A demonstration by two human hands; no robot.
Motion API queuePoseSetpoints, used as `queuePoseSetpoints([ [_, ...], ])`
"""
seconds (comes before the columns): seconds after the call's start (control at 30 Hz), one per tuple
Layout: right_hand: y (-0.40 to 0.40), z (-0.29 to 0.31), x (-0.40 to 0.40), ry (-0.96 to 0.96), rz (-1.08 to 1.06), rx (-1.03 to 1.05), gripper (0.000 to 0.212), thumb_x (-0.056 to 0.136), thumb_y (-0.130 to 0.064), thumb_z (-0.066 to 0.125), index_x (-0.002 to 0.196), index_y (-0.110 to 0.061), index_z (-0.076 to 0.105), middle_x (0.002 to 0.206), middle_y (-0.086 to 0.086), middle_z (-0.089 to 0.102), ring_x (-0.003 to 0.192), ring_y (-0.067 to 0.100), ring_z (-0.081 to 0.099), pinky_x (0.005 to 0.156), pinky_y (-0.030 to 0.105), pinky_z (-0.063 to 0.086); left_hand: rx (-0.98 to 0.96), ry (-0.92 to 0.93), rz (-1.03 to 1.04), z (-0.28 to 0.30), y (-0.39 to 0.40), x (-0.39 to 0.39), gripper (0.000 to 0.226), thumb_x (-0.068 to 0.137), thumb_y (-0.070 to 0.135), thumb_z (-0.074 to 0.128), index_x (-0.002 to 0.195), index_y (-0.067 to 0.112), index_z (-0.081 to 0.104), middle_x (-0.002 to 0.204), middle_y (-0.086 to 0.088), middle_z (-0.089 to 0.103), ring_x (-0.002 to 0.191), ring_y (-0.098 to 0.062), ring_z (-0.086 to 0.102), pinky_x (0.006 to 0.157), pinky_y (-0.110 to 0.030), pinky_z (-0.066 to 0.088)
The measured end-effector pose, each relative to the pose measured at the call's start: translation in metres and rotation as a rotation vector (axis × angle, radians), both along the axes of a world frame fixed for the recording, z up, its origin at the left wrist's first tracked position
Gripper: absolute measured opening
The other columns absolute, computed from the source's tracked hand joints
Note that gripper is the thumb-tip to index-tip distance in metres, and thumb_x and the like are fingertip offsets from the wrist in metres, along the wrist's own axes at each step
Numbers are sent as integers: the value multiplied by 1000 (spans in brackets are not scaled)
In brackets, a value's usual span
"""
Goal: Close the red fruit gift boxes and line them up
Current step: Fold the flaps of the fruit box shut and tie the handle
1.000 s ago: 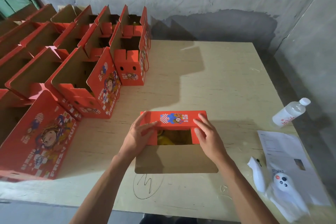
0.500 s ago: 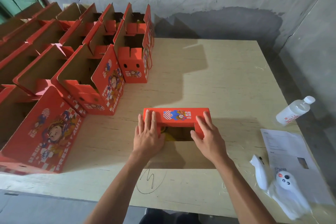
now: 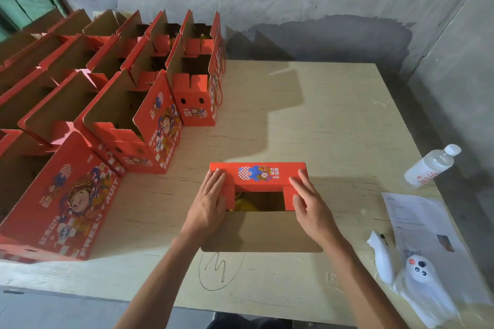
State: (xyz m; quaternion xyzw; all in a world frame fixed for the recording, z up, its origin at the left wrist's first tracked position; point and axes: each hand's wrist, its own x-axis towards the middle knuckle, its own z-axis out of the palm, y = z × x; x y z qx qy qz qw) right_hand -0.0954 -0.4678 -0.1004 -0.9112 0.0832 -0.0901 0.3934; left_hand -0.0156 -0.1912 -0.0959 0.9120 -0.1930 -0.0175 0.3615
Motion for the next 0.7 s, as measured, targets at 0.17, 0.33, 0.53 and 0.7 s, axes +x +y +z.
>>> queuePoseSetpoints([
  [0.17,-16,-1,-16,-51,19,105,9,102,-22,62,111,-25,62,159,-25,37,118,-7,58,83,12,45,-251,-37,40,-10,32,-5,23,100,5,62,113,20,75,142,16,61,144,-4,43,115,-34,43],
  [0.33,-39,4,-22,16,165,94,55,100,15,38,127,-21,69,162,-21,36,137,-1,50,106,10,37,-68,-156,-137,-8,56,1,68,83,-26,45,129,16,71,146,7,58,146,-8,43,115,-43,44],
  [0.53,-50,17,-26,194,262,103,75,93,20,34,142,-31,60,164,-32,21,146,-13,28,106,3,28,124,-186,-298,-9,67,-8,82,82,34,85,153,19,46,163,7,37,155,-15,27,118,-49,39],
  [0.7,-63,26,-17,333,325,335,44,92,-19,78,132,-37,67,158,-42,22,118,-15,53,102,18,39,93,-184,-180,-2,53,-11,65,93,67,58,143,26,59,154,15,48,147,-11,36,114,-44,38],
])
